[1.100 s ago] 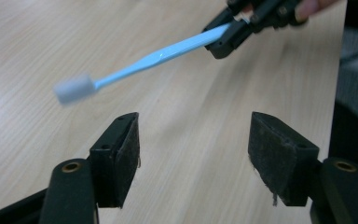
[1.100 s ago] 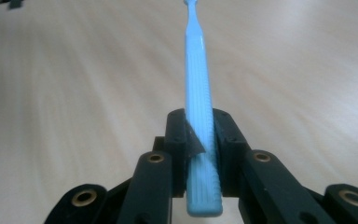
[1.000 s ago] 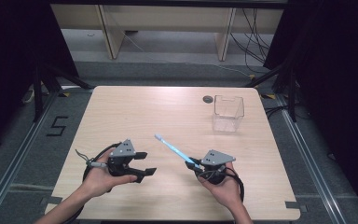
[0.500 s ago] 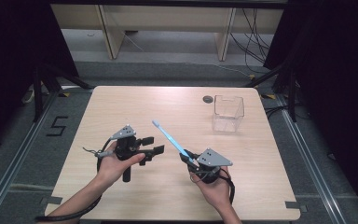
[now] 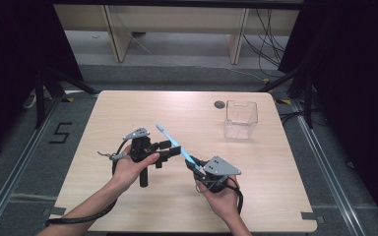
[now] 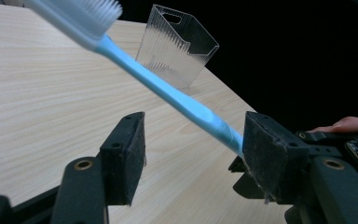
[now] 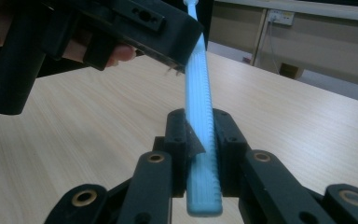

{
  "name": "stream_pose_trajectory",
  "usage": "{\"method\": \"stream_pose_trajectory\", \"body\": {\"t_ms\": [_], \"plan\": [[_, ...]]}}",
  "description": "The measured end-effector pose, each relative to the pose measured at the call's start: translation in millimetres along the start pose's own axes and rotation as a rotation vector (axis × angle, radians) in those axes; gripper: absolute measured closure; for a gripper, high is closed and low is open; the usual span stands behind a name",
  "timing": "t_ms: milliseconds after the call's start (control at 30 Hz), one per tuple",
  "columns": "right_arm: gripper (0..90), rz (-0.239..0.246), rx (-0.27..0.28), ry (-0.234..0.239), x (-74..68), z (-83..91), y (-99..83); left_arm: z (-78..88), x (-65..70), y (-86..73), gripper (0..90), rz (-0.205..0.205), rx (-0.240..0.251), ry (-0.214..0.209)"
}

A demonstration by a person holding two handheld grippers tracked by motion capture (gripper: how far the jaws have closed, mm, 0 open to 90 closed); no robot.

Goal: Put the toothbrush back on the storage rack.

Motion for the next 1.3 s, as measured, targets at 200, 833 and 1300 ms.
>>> {"method": "stream_pose_trajectory", "body": {"t_ms": [200,833,1300], "plan": [[78.8,0.018,0.003,-0.015,-2.2,-2.6,2.8,-2.8,4.2,3.3,44.7,0.000,0.015,-0.028],[77.8,-0.010,-0.034,0.010,-11.7,-9.0,1.3,2.9,24.2,11.3,75.2,-0.103,0.077,-0.109],[58.7,-0.056,-0.039,0.015,-11.0,-2.1,4.4,5.8,33.6,11.4,82.7,-0.307,0.033,0.001]]}}
Point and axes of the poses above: each handheld gripper's, and its own axes: z roughly backward along the jaws, y roughly out of its top, x roughly to its right, the point moved 6 cm from there along -z, roughly forward along the jaws, and after that the axes turned 9 degrees about -x, right-handed, at the moved point
